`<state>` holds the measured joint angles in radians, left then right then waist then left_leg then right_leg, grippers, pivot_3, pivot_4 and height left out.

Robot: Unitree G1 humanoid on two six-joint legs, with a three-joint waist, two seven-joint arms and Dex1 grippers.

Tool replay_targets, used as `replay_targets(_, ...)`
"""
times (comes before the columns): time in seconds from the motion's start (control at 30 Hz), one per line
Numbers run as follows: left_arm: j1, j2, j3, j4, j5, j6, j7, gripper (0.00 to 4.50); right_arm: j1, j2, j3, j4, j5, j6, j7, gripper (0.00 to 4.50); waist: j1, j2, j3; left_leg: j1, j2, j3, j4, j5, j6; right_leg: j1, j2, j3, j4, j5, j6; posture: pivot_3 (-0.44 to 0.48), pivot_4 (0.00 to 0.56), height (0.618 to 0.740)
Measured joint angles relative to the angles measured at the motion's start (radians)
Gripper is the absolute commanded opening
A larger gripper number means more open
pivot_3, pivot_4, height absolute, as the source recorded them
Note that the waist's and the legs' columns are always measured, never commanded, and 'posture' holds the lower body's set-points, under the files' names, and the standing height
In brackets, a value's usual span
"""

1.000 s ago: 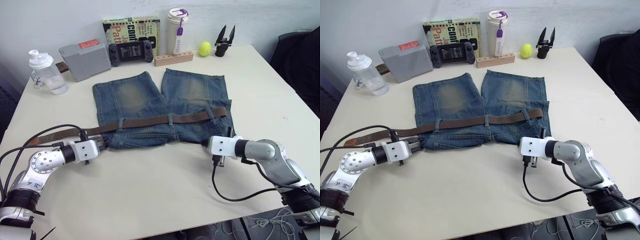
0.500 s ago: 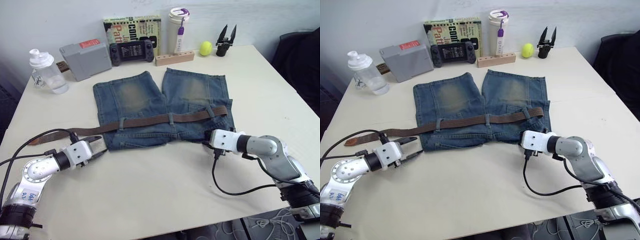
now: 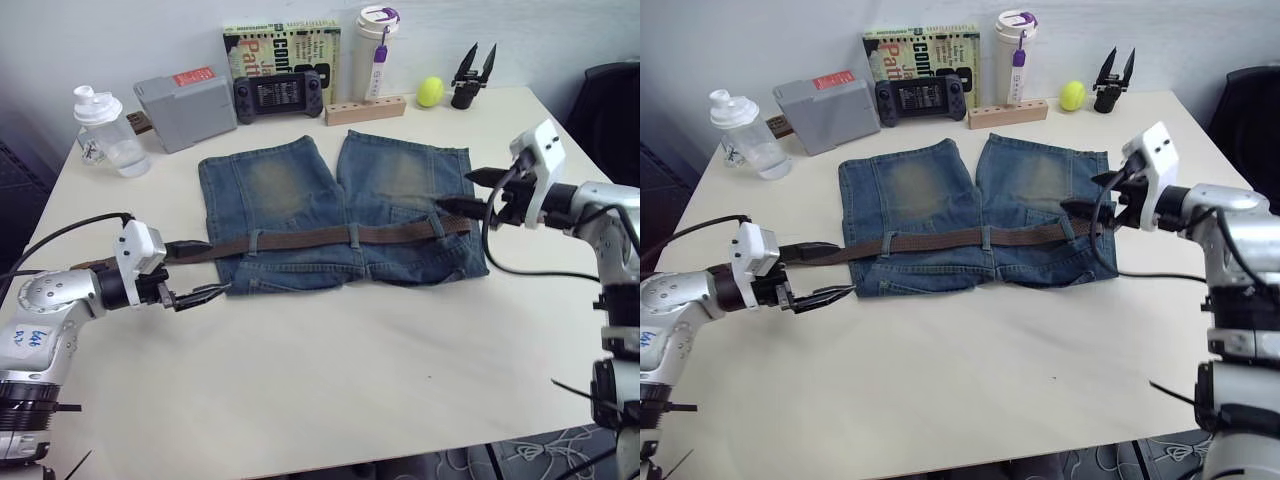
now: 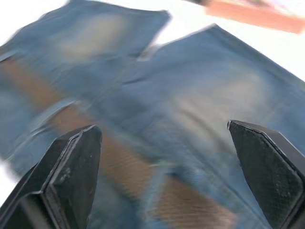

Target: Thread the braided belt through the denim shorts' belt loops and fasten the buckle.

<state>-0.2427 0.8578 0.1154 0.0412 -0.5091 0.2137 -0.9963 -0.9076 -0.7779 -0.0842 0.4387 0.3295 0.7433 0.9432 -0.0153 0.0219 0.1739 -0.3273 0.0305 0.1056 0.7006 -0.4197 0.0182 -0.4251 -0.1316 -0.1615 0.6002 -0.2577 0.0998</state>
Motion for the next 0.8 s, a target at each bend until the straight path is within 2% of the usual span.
replay_targets(0.07,0.007,-0.036,-0.018,-0.006,0.008,0.009,0.004,4.5,-0.048,0.016,0.025,0.115,-0.021,0.043,-0.014,4.47,-0.004,0.0,0.0,-0.009,0.0,0.002,0.001,0.001,-0.001,-0.008,0.001,-0.001,0.0,0.0,0.0,0.0,0.15,0.726)
replay_targets(0.2,0.02,-0.073,-0.022,-0.046,0.011,0.03,0.016,4.5,-0.104,0.049,0.067,0.294,-0.046,0.088,0.01,4.47,-0.015,0.0,0.001,-0.01,0.0,0.002,0.001,0.001,-0.001,-0.009,0.001,-0.001,0.0,0.0,0.0,0.0,0.15,0.726)
replay_targets(0.27,0.02,-0.076,-0.021,-0.06,0.014,0.038,0.023,4.5,-0.115,0.05,0.079,0.323,-0.052,0.1,0.04,4.47,-0.016,0.0,0.001,-0.01,0.0,0.002,0.001,0.001,-0.002,-0.009,0.001,-0.001,0.001,0.0,0.0,0.0,0.15,0.726)
replay_targets(0.37,0.024,-0.078,-0.016,-0.072,0.023,0.039,0.032,4.5,-0.131,0.052,0.086,0.348,-0.053,0.119,0.088,3.86,-0.015,0.0,0.001,-0.009,0.0,0.002,0.002,0.002,-0.002,-0.008,0.001,0.0,0.002,0.0,0.0,0.0,0.15,0.726)
replay_targets(0.4,0.031,-0.078,-0.014,-0.073,0.027,0.039,0.037,4.5,-0.133,0.053,0.09,0.351,-0.055,0.123,0.104,3.2,-0.015,0.0,0.001,-0.009,0.0,0.002,0.002,0.002,-0.002,-0.008,0.001,0.0,0.002,0.0,0.0,0.0,0.15,0.726)
replay_targets(0.47,0.038,-0.079,-0.011,-0.073,0.031,0.039,0.039,4.5,-0.133,0.058,0.096,0.353,-0.056,0.131,0.119,2.55,-0.015,0.0,0.001,-0.009,0.0,0.002,0.002,0.002,-0.002,-0.008,0.001,0.0,0.002,0.0,0.0,0.0,0.15,0.726)
replay_targets(0.57,0.037,-0.089,-0.006,-0.073,0.037,0.039,0.044,4.5,-0.134,0.066,0.1,0.353,-0.056,0.141,0.141,1.03,-0.015,0.0,0.001,-0.009,0.0,0.002,0.002,0.002,-0.002,-0.008,0.001,0.0,0.002,0.0,0.0,0.0,0.15,0.726)
replay_targets(0.63,0.028,-0.099,-0.004,-0.067,0.044,0.038,0.047,4.5,-0.134,0.067,0.1,0.352,-0.056,0.149,0.152,0.33,-0.015,0.0,0.001,-0.009,0.0,0.002,0.002,0.002,-0.002,-0.008,0.001,0.0,0.002,0.0,0.0,0.0,0.15,0.726)
replay_targets(0.8,-0.095,-0.127,-0.009,0.025,0.078,0.028,0.055,4.5,-0.131,0.068,0.1,0.342,-0.056,0.146,0.163,0.23,-0.014,0.0,0.001,-0.009,0.0,0.002,0.003,0.002,-0.002,-0.008,0.001,-0.001,0.003,0.0,0.0,0.0,0.15,0.726)
